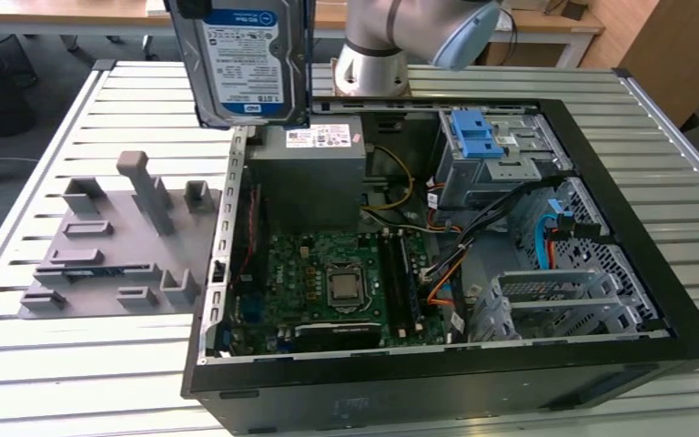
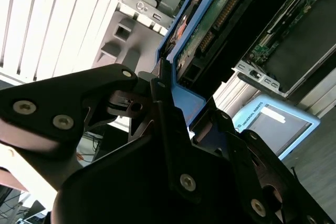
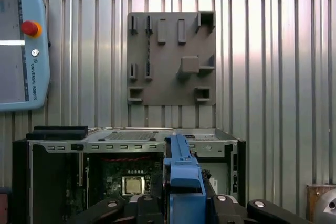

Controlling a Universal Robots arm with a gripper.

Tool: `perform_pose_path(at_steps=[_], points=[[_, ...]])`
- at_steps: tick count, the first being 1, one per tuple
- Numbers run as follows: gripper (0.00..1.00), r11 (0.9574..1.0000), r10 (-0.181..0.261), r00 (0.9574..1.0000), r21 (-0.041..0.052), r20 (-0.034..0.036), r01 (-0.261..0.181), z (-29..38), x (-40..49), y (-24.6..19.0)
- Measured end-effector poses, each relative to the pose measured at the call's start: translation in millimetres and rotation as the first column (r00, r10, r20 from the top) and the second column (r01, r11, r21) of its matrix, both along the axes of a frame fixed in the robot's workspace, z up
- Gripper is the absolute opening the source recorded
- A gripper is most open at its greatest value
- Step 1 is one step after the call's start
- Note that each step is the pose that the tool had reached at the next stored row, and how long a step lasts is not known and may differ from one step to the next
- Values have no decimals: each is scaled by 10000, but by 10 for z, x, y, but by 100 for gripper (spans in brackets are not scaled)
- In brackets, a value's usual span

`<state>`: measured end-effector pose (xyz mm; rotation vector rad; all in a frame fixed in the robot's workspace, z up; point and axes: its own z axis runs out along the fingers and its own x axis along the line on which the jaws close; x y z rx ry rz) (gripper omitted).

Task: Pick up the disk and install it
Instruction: 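Pick up the disk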

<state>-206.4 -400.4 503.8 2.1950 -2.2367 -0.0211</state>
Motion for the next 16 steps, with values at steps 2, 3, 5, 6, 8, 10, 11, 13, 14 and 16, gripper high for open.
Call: perform_pose_path(at_steps=[2,3,5,6,8,10,11,13,14,16], points=[[36,10000,-1,10000,0,-1,1,0,70,-7],[36,10000,-1,10000,-1,-2,1,1,104,-10],[36,10000,0,10000,0,-4,0,0,166,-16],[36,10000,0,10000,0,-5,0,0,193,-17],[36,10000,0,10000,0,-6,0,0,244,-18],[36,10000,0,10000,-1,-8,0,1,273,-18],[36,10000,0,10000,0,-8,0,0,274,-18],[36,10000,-2,10000,0,-7,2,0,275,-18],[36,10000,-1,10000,0,-7,1,0,276,-18],[36,10000,-1,10000,-1,-8,1,1,277,-18]])
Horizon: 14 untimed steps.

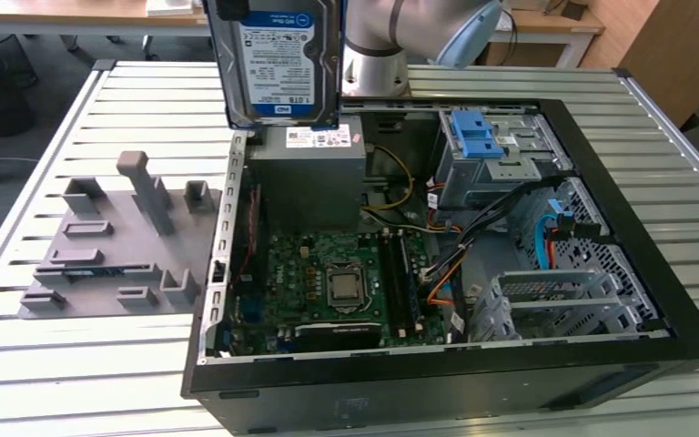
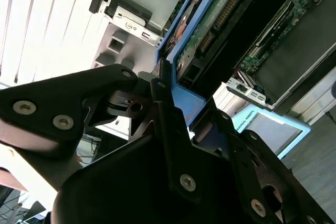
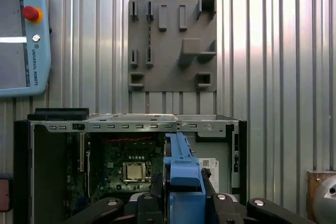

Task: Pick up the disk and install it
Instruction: 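Pick up the disk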

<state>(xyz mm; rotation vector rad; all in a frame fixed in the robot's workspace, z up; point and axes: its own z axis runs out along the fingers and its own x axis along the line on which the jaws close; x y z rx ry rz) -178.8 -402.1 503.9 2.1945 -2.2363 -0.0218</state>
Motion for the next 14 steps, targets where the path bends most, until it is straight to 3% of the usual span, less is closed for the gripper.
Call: perform_pose_path(at_steps=[8,11,14], points=[[36,10000,0,10000,5,1,0,-1,3,0],[36,9998,1,10000,190,0,-1,0,3,-1],[36,9998,1,10000,214,1,-1,-2,3,-17]])
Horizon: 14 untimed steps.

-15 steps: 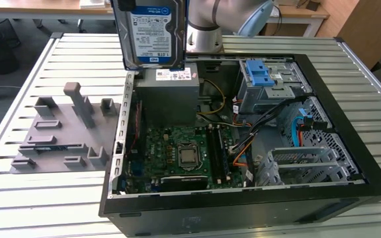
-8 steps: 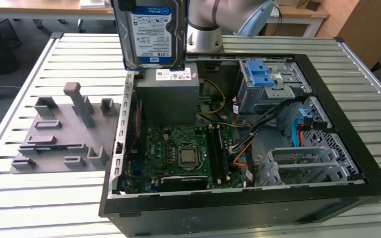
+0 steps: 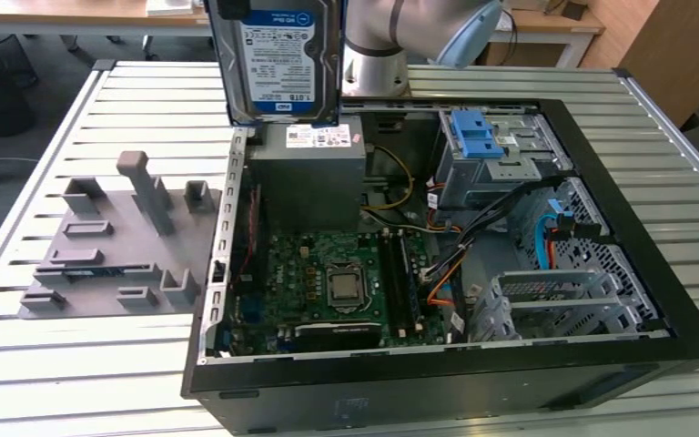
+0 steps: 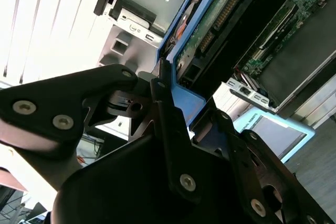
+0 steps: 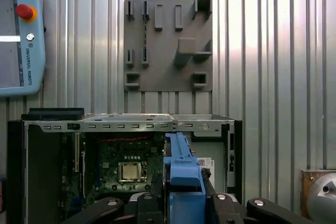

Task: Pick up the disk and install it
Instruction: 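Pick up the disk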

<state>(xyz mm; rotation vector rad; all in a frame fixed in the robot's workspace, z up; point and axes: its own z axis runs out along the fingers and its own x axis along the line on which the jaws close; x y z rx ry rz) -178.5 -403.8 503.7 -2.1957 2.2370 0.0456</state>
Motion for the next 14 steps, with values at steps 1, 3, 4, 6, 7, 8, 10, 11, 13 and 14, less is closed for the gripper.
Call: perform_pose_path(at_steps=[1,3,4,6,7,8,10,11,13,14], points=[[36,10000,0,10000,1,1,0,-2,0,-12],[36,10000,0,10000,12,5,0,-6,0,-52],[36,10000,0,10000,22,7,0,-8,0,-74],[36,10000,-2,10000,29,7,2,-12,1,-105],[36,10000,-6,10000,30,8,6,-14,4,-117],[36,10000,-8,10000,32,9,8,-17,11,-125],[36,10000,-11,10000,29,7,11,-18,45,-130],[36,10000,-10,10000,29,7,10,-18,71,-132],[36,10000,-11,10000,30,8,11,-20,133,-132],[36,10000,-11,10000,29,7,11,-20,162,-132]])
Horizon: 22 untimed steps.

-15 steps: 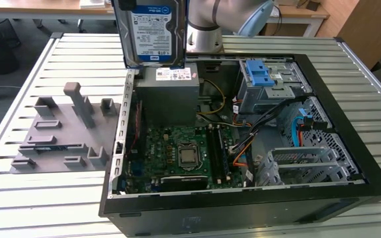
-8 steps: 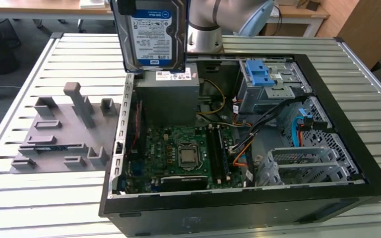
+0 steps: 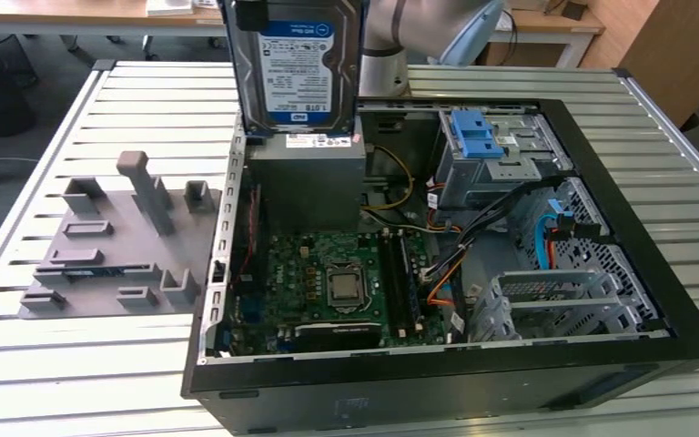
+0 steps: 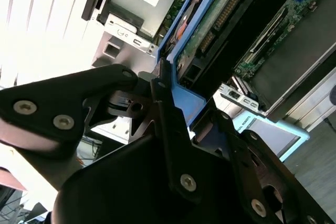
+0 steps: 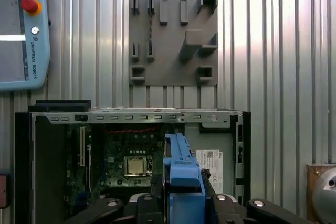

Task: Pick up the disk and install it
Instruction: 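Pick up the disk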

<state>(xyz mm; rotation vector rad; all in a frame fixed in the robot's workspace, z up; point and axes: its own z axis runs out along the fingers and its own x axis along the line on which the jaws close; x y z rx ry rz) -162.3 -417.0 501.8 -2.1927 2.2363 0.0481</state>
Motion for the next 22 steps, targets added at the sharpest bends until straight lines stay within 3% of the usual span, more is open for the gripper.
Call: perform_pose_path(at_steps=[6,7,11,12,16,22], points=[[36,10000,2,10000,0,0,-2,-5,220,0],[36,10000,0,10000,0,18,0,-6,222,-1],[36,10000,-2,9997,-1,232,2,-10,223,-4],[36,10000,-11,9997,-2,259,11,-14,224,-7],[36,10000,-74,9996,-39,277,75,-36,223,-23],[36,9999,-100,9996,-37,281,101,-57,243,-107]])
